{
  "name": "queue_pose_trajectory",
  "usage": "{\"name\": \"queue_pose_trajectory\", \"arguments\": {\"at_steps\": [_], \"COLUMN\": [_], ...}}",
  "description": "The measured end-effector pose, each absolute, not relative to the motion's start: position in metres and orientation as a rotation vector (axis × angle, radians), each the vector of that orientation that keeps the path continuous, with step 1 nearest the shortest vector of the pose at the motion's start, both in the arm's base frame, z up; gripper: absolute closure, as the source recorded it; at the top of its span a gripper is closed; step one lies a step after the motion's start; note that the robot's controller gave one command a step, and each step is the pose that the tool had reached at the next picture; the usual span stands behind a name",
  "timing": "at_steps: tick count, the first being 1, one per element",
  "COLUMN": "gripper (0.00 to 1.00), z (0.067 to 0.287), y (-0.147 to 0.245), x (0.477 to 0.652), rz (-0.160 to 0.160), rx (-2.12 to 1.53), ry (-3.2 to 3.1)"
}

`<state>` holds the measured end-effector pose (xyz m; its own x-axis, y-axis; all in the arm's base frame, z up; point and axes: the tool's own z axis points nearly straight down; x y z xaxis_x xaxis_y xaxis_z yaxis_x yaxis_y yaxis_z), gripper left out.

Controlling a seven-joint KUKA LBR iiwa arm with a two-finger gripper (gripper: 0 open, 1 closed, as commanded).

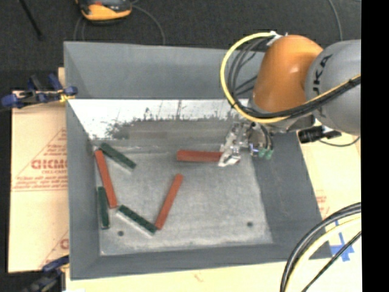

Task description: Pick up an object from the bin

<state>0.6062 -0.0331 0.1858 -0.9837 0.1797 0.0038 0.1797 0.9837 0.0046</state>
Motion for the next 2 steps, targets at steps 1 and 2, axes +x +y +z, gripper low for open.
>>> {"name": "queue_pose_trajectory", "arguments": {"at_steps": [1,2], "gripper": [1.0,1.0], "z": [0.249,0.27], "y": [-0.061,-0.061], "x": [0.628,0.633], "rz": [0.002,0.002], "rx": [-0.353,-0.372], "ry": [-3.125,-3.125]}}
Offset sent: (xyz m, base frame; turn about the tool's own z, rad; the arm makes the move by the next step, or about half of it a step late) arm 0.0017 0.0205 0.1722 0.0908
